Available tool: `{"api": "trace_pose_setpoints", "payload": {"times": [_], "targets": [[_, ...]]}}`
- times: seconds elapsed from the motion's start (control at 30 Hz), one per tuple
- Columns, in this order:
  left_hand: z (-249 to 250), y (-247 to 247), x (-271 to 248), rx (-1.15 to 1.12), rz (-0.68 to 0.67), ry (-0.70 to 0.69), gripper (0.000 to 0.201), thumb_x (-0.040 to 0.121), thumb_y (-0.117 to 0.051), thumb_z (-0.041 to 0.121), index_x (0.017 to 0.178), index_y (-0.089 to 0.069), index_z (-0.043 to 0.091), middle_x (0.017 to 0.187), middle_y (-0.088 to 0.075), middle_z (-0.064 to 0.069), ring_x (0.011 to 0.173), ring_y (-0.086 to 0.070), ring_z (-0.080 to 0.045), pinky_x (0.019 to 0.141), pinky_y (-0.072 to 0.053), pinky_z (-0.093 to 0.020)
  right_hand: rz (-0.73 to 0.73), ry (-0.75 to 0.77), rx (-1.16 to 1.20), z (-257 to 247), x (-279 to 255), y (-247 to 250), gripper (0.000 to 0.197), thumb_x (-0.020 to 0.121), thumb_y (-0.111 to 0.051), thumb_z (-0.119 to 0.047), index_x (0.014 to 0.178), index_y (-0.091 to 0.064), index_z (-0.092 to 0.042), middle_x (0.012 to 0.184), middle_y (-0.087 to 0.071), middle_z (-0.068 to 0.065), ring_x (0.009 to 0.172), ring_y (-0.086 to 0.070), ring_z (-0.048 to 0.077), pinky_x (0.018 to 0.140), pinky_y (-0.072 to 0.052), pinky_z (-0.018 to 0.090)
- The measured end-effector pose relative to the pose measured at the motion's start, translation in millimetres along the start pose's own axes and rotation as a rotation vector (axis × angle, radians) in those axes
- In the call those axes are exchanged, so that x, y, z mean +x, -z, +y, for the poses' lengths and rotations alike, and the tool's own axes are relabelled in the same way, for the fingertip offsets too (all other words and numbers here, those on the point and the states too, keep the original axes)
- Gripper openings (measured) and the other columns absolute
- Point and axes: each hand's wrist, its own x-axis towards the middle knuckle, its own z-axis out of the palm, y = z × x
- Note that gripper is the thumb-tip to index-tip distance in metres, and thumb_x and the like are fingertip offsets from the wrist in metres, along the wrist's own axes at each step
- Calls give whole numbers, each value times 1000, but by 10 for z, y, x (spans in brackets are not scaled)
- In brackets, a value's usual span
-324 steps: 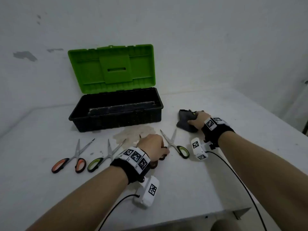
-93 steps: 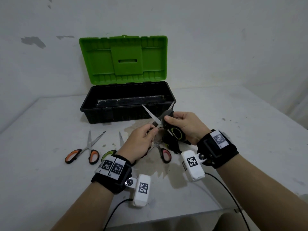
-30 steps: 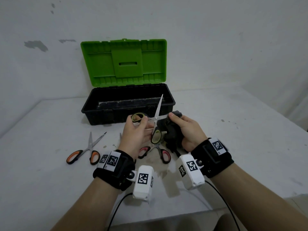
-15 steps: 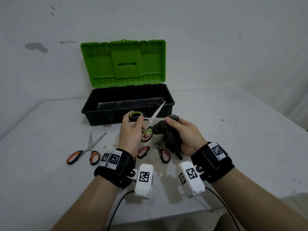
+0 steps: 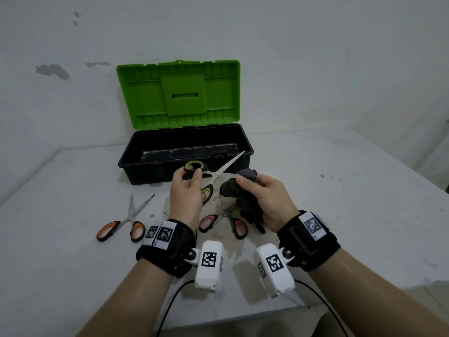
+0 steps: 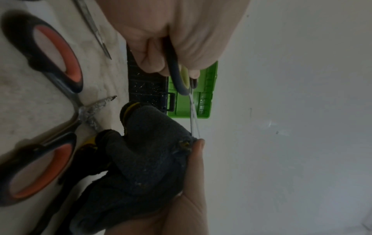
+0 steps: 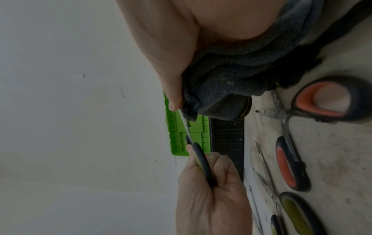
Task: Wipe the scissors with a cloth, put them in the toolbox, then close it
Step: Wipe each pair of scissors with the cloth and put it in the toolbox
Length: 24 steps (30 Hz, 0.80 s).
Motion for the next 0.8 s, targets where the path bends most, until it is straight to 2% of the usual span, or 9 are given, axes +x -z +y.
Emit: {"api": "trace_pose_setpoints", "payload": {"times": [0.1,0.2,0.27,0.37,0.47,0.57,0.67,0.73,0.8], "targets": [[-8,18,15,-36,-51,-22,23,101,-54,28,121,-65,33,92,-56,-5,84,-52,-25,71,-45,-42,-13,3,41,34,-33,-23,13,86,-72,-10,97,-73,-3,83,-75,12,69,-69,19,57,-54,26],[7,39,15,-16,-67,-12,42,102,-52,33,142,-48,44,95,-54,-2,82,-50,-21,72,-45,-40,-24,1,41,81,-58,-33,17,85,-73,-9,100,-73,-2,89,-75,14,77,-71,21,64,-57,29],[10,55,23,-14,-70,-22,43,102,-53,33,144,-47,42,95,-55,0,83,-52,-18,73,-47,-38,-25,-6,46,102,-68,-34,19,85,-73,-9,102,-72,-1,91,-75,16,78,-71,23,65,-58,31],[7,66,-2,-14,0,-14,30,99,-59,33,126,-55,24,85,-60,0,72,-54,-19,68,-49,-35,-25,15,36,75,-76,-32,18,86,-72,-8,103,-72,-1,88,-76,14,76,-71,20,63,-57,27],[-17,64,-36,-43,38,-20,22,97,-62,32,115,-53,26,77,-55,2,60,-49,-13,59,-46,-31,-26,39,14,40,-69,-30,14,86,-72,-8,99,-72,-2,84,-76,11,72,-71,17,60,-55,24],[-16,66,-18,-62,40,-25,26,98,-61,32,123,-61,33,82,-55,-4,70,-53,-22,64,-48,-38,-40,36,-22,59,-66,-32,18,85,-73,-9,102,-72,-1,91,-76,16,77,-71,21,65,-57,28],[-5,57,-22,-14,9,-34,30,99,-59,34,129,-60,37,89,-59,-5,76,-55,-23,70,-50,-40,-75,20,-53,93,-94,-32,21,84,-74,-6,103,-70,2,94,-75,18,80,-71,23,68,-58,30],[-21,62,-39,23,12,-4,28,97,-61,40,122,-60,29,89,-65,-1,78,-61,-21,73,-56,-41,-92,21,-86,85,-96,-27,21,83,-74,-5,102,-70,2,94,-75,17,81,-71,22,68,-57,28],[-67,84,-44,42,-27,7,20,96,-60,43,108,-62,26,87,-68,-5,80,-62,-23,71,-54,-39,-100,36,-107,71,-90,-10,20,83,-74,-4,101,-70,3,91,-76,15,79,-72,20,67,-56,26]]}}
